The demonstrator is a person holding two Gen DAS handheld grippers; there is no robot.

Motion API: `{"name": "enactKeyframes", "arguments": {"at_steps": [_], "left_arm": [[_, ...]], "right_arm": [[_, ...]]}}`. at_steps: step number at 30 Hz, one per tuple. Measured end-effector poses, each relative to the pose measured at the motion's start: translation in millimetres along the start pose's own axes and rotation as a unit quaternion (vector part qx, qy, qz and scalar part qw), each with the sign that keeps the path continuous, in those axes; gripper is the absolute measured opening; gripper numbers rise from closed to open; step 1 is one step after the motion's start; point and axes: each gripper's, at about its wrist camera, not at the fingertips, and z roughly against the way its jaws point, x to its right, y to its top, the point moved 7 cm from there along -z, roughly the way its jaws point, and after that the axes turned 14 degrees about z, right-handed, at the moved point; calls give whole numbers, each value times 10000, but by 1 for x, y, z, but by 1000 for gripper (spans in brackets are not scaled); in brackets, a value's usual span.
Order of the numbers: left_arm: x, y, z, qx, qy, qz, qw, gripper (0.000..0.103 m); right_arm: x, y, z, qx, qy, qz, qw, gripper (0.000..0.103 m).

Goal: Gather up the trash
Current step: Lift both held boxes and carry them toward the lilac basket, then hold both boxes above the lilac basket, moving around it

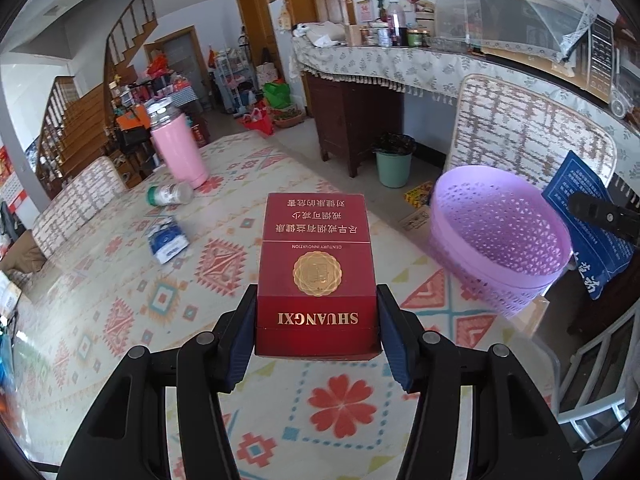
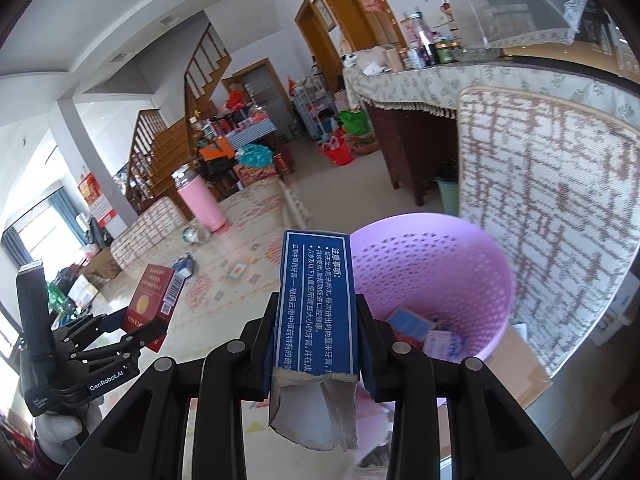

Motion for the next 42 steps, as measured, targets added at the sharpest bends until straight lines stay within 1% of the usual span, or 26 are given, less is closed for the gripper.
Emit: {"name": "enactKeyframes", "arguments": {"at_steps": [7,17,25,30,34,42], "left_arm": [[33,11,-1,88,-213,-257,9994,55],[73,22,-13,20,-538,-523,9972,55],[99,27,-28,-75,-678,-700,9952,55],[109,30,-39,-214,-775,-706,9943,55],[113,31,-45,-258,-780,-721,9940,55],[127,41,-60,-468,-1003,-586,9921,55]], "right_arm": [[18,2,3,24,-149,-103,9998,36],[38,5,4,11,-303,-200,9993,36],[58,6,-8,-28,-298,-465,9985,36],[68,7,-12,-35,-329,-571,9978,36],[74,7,-14,-51,-329,-628,9975,36],[84,9,-23,-58,-296,-753,9967,36]]}}
